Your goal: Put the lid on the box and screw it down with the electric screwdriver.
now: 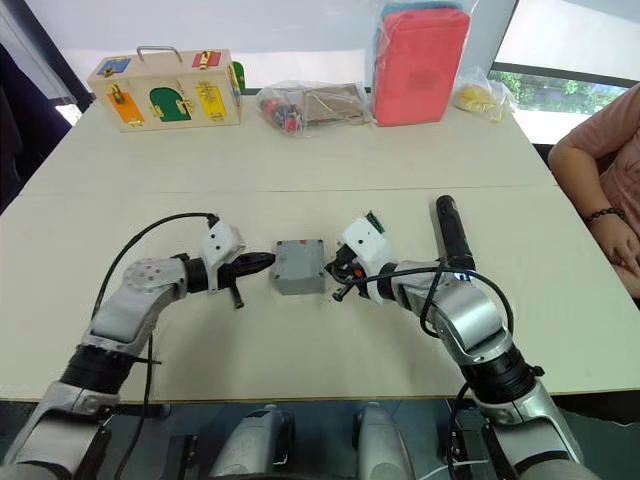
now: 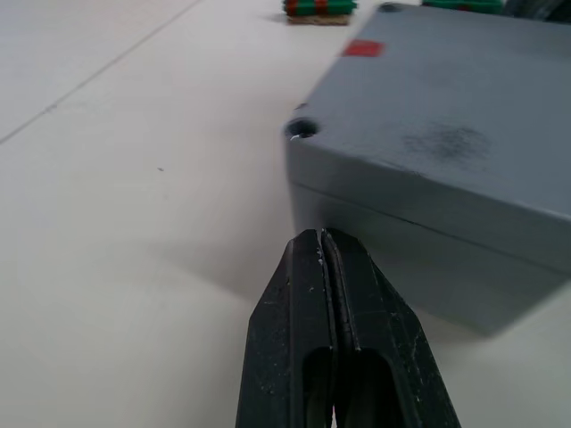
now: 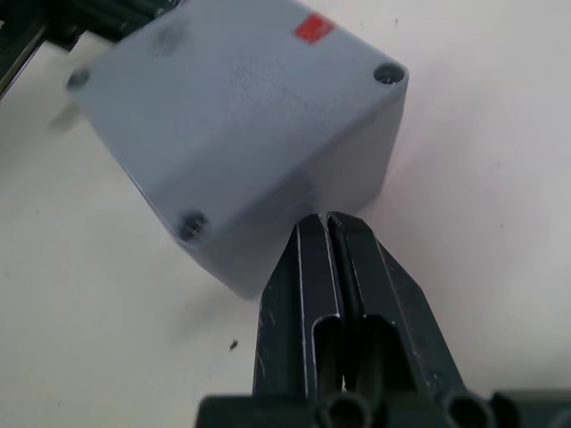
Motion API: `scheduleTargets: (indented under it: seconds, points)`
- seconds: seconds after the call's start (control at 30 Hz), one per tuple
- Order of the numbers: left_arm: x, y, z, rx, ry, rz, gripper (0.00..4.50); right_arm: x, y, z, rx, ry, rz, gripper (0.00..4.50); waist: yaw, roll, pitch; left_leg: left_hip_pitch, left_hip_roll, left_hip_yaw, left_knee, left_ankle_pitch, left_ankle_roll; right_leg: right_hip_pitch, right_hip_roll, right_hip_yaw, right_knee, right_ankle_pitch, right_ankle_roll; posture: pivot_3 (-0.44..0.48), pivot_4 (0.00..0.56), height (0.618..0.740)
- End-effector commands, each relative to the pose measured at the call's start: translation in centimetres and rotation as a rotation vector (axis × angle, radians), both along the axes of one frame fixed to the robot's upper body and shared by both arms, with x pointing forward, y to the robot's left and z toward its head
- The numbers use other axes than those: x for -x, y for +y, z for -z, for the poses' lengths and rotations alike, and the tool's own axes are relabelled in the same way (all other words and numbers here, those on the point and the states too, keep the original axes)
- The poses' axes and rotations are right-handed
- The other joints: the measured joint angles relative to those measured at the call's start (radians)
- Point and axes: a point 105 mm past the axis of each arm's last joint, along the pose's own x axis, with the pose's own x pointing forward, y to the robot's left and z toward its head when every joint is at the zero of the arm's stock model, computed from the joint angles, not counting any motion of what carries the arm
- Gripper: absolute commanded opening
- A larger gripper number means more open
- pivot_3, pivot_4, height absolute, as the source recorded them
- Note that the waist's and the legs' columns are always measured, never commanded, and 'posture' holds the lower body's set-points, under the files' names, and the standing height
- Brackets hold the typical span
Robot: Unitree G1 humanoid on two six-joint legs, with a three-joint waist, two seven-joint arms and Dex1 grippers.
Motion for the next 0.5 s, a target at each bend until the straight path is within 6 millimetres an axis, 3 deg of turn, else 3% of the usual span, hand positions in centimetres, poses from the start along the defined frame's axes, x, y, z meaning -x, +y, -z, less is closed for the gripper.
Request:
scheduleTargets:
  seconds: [0.03,0.3,0.43,0.5]
  points:
    - [-0.8,-1.3,-1.1,0.017,-0.054,0.038,0.00,0.8,0.9,-0.7,-0.017,-0.031,-0.032,0.04,0.000,0.000,0.000,0.000,0.000,0.000,0.000,0.000,0.000,0.000,0.000,0.000,0.000,0.000,0.000,0.000,0.150,0.730]
    - [-3.1,-2.6,-1.1,0.032,-0.075,0.026,0.00,1.8,0.7,-0.9,-0.004,-0.019,-0.016,0.04,0.000,0.000,0.000,0.000,0.000,0.000,0.000,0.000,0.000,0.000,0.000,0.000,0.000,0.000,0.000,0.000,0.150,0.730]
    - [-3.7,-1.8,-1.1,0.007,-0.096,0.000,0.00,1.3,-0.6,-1.7,0.035,-0.053,0.009,0.04,-0.001,0.000,0.000,0.000,-0.001,0.000,0.000,0.000,0.000,0.000,0.000,0.000,0.000,0.000,0.000,0.000,0.150,0.730]
    - [-3.5,-0.5,-1.3,-0.006,-0.092,-0.021,0.00,0.3,-1.9,-2.7,0.056,-0.095,0.043,0.04,-0.003,0.000,0.000,0.000,-0.001,0.000,0.000,0.000,0.000,0.000,0.000,0.000,0.000,0.000,0.000,0.000,0.150,0.730]
